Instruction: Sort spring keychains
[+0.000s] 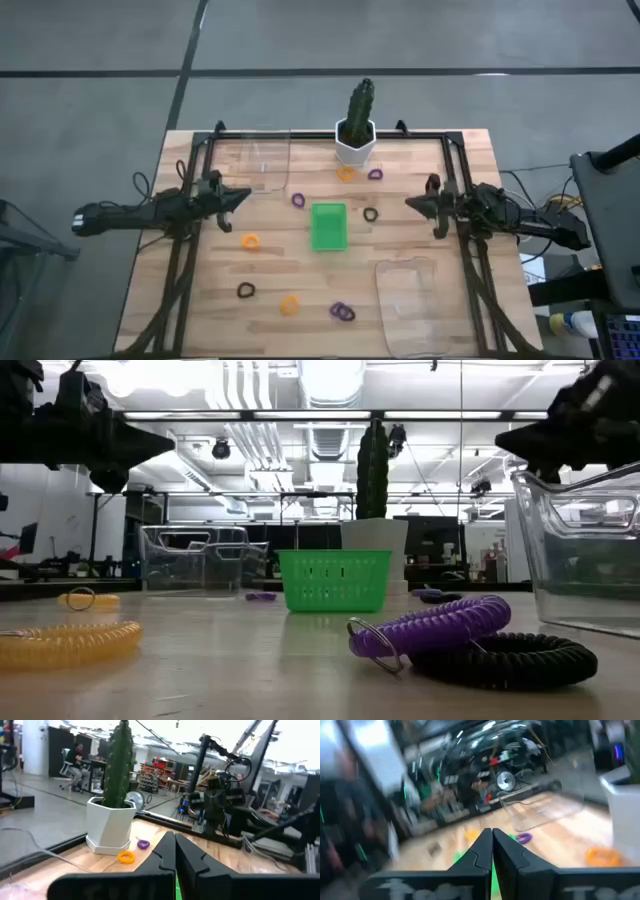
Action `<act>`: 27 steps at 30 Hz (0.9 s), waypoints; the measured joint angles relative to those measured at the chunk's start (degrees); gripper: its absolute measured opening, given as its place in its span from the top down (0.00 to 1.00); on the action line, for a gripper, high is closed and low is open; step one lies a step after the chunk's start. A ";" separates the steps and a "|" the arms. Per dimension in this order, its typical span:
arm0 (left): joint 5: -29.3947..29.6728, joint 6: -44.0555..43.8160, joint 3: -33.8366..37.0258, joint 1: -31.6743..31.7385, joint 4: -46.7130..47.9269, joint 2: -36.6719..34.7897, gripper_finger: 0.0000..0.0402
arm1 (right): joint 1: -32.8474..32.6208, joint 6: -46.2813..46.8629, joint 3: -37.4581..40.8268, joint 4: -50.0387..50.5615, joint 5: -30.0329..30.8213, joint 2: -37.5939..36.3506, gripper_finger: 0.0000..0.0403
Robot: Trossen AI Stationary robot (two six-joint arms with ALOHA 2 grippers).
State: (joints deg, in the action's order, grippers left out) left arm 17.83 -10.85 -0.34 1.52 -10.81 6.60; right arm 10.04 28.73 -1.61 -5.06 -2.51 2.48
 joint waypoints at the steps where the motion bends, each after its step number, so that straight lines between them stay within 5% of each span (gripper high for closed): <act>1: 0.43 -1.21 0.00 0.00 -0.32 0.01 1.00 | 0.00 6.44 0.00 0.00 2.61 -0.02 0.98; 6: 2.71 -9.87 0.00 0.00 -2.19 -0.01 1.00 | 0.04 30.27 0.00 2.18 13.42 0.01 0.98; 18: 5.41 -21.85 0.00 0.00 -4.31 -0.01 1.00 | 0.11 40.42 0.00 3.77 17.44 1.47 0.98; 23: 12.00 -32.78 0.00 0.04 -5.35 -0.08 1.00 | -0.13 35.49 -1.53 -6.44 7.83 5.13 0.98; 27: 15.13 -42.49 -0.12 0.02 -5.24 -0.08 1.00 | -0.39 29.98 -9.71 2.66 -0.42 14.13 0.97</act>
State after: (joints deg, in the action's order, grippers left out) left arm 32.96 -53.33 -0.46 1.54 -16.05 6.52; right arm 9.65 58.71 -11.32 -2.40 -2.92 16.61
